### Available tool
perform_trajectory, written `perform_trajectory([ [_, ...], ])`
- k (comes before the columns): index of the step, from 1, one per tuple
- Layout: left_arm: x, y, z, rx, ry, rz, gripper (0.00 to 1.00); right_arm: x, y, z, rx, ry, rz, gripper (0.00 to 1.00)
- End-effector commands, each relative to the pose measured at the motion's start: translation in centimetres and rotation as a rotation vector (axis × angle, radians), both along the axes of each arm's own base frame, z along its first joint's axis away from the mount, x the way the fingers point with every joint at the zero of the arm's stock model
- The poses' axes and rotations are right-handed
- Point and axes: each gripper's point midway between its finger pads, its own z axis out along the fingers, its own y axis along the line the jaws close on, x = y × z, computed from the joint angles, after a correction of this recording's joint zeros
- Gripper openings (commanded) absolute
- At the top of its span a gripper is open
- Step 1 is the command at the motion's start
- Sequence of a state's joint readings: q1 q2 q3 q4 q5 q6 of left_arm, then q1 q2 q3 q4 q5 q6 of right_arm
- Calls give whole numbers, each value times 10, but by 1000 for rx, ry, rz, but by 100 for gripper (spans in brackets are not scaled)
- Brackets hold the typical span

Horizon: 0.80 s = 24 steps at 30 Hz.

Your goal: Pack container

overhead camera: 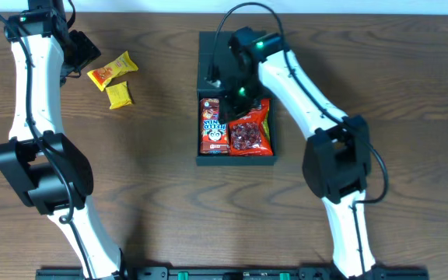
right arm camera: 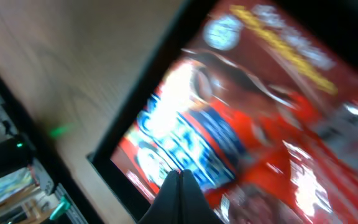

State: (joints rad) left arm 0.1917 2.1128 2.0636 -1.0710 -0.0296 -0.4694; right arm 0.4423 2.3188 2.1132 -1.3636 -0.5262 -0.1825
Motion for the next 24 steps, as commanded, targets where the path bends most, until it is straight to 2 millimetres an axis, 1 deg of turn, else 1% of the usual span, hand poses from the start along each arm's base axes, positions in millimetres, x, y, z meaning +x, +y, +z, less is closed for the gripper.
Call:
perform_trajectory([
  [1, 0, -1, 5, 9, -6, -21, 79, 22, -41, 29, -95, -126, -50, 1],
  [3, -3, -2, 1, 6, 7, -21, 79, 24, -59, 26, -135, -103, -90, 2],
  [5, -5, -2, -5, 3, 21, -21, 78, 25, -72, 22, -143, -70, -129, 1],
  [9, -8, -3, -11, -1, 37, -21, 78, 19, -86, 9, -164, -18, -151, 2],
  [11, -8, -3, -11, 0, 36, -21, 78, 14, -87, 1, -169, 6, -149, 2],
  [14, -5, -2, -10, 1, 26, -21, 78, 8, -81, -6, -164, 20, -134, 1],
  [18, -2, -2, -9, 4, 12, -21, 78, 6, -74, 0, -158, 3, -114, 2],
  [22, -1, -2, -9, 5, 8, -21, 79, 2, -71, 10, -153, -11, -105, 2],
  [24, -1, -1, -9, 5, 7, -21, 79, -1, -73, 9, -171, -8, -101, 2],
])
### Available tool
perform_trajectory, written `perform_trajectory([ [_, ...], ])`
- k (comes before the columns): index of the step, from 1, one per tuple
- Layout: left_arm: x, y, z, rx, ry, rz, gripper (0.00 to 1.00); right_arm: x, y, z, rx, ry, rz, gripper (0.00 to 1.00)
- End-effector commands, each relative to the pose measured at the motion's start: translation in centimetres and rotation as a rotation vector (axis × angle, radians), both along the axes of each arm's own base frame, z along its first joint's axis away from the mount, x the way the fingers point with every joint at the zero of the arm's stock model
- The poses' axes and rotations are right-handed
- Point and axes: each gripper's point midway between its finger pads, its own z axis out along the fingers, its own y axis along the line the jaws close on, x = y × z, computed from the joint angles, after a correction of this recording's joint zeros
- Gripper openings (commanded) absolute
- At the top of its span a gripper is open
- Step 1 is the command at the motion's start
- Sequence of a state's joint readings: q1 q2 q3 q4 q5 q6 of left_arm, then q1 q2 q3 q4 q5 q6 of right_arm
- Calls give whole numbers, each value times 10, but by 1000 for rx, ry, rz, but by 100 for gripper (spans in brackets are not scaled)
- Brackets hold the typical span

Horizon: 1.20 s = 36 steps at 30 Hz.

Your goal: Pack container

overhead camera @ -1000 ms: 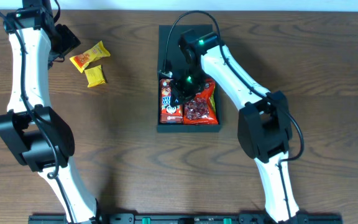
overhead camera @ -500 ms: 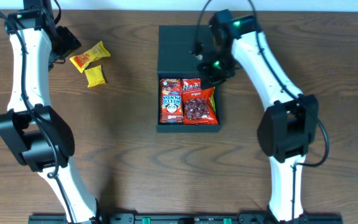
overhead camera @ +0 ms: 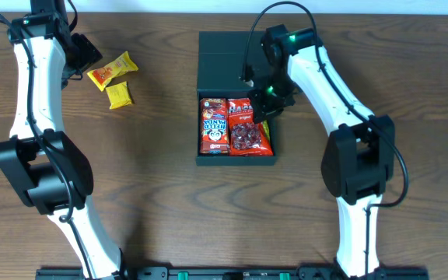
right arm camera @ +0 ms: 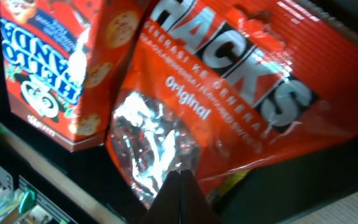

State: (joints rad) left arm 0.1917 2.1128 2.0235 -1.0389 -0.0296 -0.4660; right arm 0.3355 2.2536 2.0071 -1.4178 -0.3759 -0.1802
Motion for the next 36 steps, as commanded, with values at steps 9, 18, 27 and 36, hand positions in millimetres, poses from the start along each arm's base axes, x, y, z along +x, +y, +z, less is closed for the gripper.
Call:
perform_trajectory([
  [9, 0, -1, 2, 7, -5, -18, 79, -12, -16, -34, -106, -9, -13, 1],
  [18, 4, -3, 4, 6, -22, -23, 79, -3, -15, -30, -105, -39, -38, 2],
  [27, 9, -20, 3, 16, -21, -83, 79, 44, -6, 68, -56, -292, -38, 1],
  [36, 42, -41, -6, 90, -127, -242, 92, 66, -16, 108, -31, -415, -81, 1],
])
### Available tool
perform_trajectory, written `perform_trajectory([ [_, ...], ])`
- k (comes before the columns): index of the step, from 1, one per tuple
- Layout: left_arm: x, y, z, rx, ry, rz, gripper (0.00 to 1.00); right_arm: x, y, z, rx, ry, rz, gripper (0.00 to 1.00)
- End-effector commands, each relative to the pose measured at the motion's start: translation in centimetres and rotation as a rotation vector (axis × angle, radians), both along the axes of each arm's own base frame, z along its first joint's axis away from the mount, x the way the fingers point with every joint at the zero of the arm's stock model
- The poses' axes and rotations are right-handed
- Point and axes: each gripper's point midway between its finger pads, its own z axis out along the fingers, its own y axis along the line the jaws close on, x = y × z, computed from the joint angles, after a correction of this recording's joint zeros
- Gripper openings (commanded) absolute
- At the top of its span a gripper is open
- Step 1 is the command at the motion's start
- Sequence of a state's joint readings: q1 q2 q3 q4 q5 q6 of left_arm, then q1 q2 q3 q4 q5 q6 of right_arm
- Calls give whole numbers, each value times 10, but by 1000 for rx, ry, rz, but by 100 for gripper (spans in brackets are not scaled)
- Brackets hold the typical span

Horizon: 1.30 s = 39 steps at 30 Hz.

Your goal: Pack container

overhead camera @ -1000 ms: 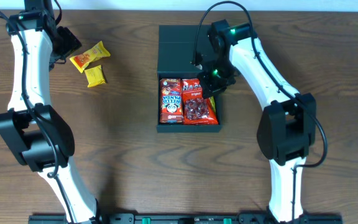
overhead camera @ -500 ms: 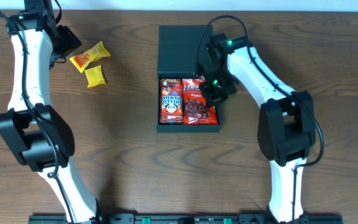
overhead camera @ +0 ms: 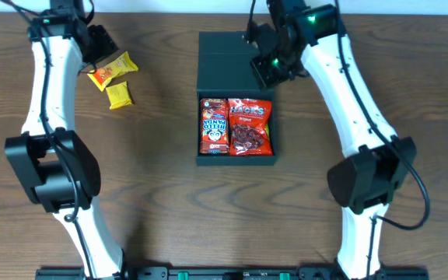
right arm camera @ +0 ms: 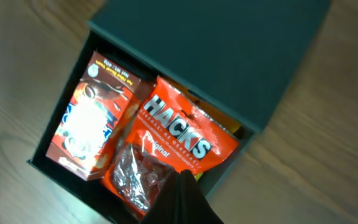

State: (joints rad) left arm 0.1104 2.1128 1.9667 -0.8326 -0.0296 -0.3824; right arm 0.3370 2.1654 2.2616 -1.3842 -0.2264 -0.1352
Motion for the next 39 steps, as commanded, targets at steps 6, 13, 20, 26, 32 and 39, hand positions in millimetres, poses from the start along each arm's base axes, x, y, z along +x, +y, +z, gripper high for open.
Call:
perform_trajectory([
  [6, 26, 0, -16, 267, -60, -418, 95, 5, -26, 7, -17, -2, -53, 7],
  [13, 27, -6, -22, 487, -36, -929, 95, 2, -34, 6, -28, 18, -68, 15],
  [20, 26, 6, -26, 546, -14, -1010, 95, 3, -41, 4, -61, 13, -80, 18],
  [26, 26, 8, -56, 570, 42, -1115, 95, 3, -42, 4, -67, 11, -82, 20],
  [32, 23, 5, -79, 539, 77, -1144, 95, 2, -43, 3, -72, 17, -82, 21],
  [39, 25, 6, -114, 509, 113, -1154, 95, 3, -44, 3, -78, 13, -85, 22],
])
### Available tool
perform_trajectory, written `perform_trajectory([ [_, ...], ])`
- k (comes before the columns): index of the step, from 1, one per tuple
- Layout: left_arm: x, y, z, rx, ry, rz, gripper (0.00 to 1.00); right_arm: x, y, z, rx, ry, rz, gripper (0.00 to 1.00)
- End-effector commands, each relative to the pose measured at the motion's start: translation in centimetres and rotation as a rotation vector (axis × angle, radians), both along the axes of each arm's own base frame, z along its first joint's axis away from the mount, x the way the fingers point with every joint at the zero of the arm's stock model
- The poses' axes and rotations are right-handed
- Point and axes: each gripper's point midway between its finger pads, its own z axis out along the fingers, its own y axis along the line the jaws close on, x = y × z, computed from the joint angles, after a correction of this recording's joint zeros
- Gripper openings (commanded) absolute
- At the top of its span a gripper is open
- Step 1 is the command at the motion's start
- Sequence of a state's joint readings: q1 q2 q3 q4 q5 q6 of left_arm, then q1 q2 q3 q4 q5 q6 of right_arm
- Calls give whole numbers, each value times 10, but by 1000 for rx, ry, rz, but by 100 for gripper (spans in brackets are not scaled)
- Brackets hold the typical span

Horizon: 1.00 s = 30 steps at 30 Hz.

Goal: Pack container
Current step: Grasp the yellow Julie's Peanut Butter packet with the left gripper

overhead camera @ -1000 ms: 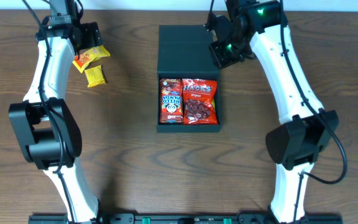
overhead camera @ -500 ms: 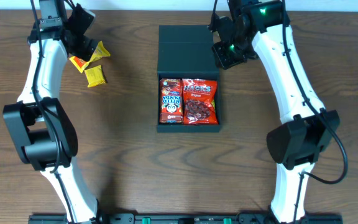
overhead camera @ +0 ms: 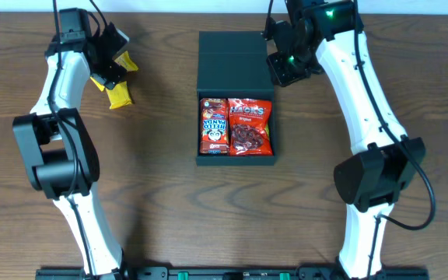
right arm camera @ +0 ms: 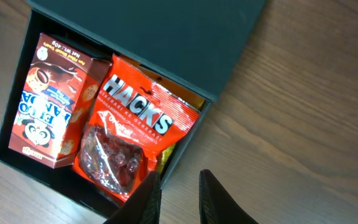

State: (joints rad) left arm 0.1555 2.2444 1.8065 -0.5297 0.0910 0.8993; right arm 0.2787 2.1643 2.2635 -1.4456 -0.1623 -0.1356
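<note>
A black box (overhead camera: 236, 161) stands mid-table, its far half covered by a dark lid (right arm camera: 154, 37). In the open half a red Hello Panda carton (overhead camera: 215, 124) (right arm camera: 51, 106) lies left of a red Hacks bag (overhead camera: 250, 127) (right arm camera: 129, 137), with something yellow (right arm camera: 169, 152) under the bag. My right gripper (overhead camera: 285, 68) (right arm camera: 178, 180) hangs open and holds nothing above the box's right edge. Two yellow snack packets (overhead camera: 124, 64) (overhead camera: 118, 95) lie at the far left. My left gripper (overhead camera: 107, 53) is over the upper packet and hides part of it; its jaws cannot be made out.
Bare brown wooden table (overhead camera: 162, 202) surrounds the box. The arms' bases stand at the near edge on either side.
My right gripper was shut over the box and now stands open, a little further right. My left gripper has moved from beside the upper yellow packet to over it.
My right gripper was shut low in the box on the snacks, with the Hacks bag askew. Then it was at the box's right side. Later it was shut high above the lid, the bag lying flat beside the carton. Now it is open, and my left gripper covers the yellow packet.
</note>
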Motion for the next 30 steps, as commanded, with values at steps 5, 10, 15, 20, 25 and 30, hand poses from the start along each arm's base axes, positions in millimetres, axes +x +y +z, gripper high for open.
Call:
perform_trajectory([
  [5, 0, -1, -39, -6, 49, -22, 95, 2, -5, 8, -1, -20, -21, 22],
  [10, 4, 0, -50, -6, 43, -22, 95, 2, -5, 8, 2, -16, -36, 22],
  [15, 8, 0, -52, -7, 28, -23, 92, 2, -5, 8, 3, -15, -40, 22],
  [20, 2, 0, -72, -14, 72, -21, 77, 1, -5, 8, 2, -12, -42, 22],
  [25, 3, -1, -75, -16, 72, -20, 59, -1, -5, 7, 0, -2, -43, 21],
  [30, 9, 1, -63, -23, 42, 24, 33, -1, -5, 7, 0, -3, -45, 20],
])
